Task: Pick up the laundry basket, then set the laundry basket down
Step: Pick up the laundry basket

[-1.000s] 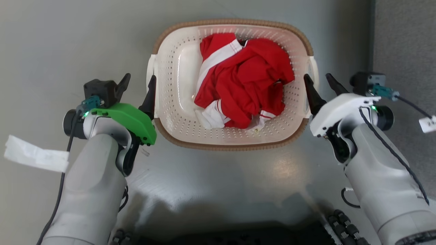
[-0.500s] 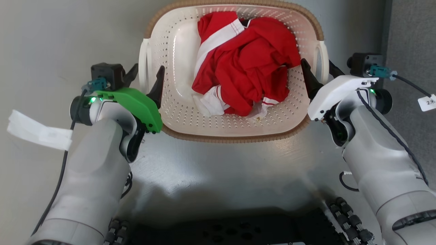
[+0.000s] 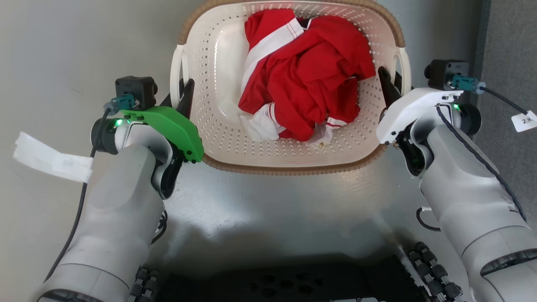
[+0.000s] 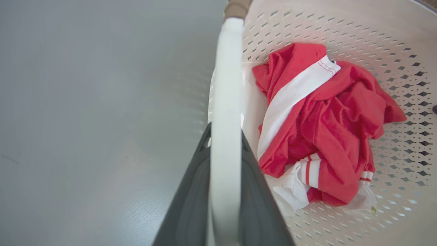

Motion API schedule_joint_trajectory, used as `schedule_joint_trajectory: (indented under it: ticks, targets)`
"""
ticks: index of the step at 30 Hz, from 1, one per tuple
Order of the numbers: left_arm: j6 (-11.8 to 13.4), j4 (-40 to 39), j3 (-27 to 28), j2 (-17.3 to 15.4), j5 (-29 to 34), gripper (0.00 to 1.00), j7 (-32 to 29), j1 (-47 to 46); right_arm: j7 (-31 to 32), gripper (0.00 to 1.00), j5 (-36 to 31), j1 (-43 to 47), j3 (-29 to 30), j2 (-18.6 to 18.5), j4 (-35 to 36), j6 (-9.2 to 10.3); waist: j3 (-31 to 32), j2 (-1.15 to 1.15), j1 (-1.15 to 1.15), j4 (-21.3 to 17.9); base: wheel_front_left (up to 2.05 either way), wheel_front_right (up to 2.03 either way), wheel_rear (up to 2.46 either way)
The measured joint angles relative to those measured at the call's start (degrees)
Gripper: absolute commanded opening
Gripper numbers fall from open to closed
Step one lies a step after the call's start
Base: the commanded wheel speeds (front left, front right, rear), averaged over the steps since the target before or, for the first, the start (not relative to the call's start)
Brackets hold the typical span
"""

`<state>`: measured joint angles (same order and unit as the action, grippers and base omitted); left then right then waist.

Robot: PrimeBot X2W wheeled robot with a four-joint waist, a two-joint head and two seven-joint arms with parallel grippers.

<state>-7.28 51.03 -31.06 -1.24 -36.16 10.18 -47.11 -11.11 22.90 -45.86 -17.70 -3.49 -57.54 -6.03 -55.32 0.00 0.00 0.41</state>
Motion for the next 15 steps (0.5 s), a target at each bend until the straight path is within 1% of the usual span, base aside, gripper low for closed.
schedule_joint_trajectory:
  ticks: [4,7,15]
  targets:
    - [0.0,0.6,-1.1,0.0,-1.5,0.00,0.2,0.0,-0.3,0.00,0.9,0.0,-0.5,0.0,-1.1,-0.03,0.8,0.00,0.00,0.2,0.00,0.00,0.00]
    - [0.0,1.4,-2.0,0.0,-2.1,0.00,0.6,0.0,-0.6,0.00,1.5,0.0,-1.2,0.0,-1.8,-0.45,1.6,0.00,0.00,0.3,0.00,0.00,0.00]
    - [0.0,3.3,-3.9,0.0,-4.6,0.00,1.3,0.0,-1.0,0.00,3.1,0.0,-3.0,0.0,-3.3,-0.52,4.6,0.00,0.00,0.3,0.00,0.00,0.00]
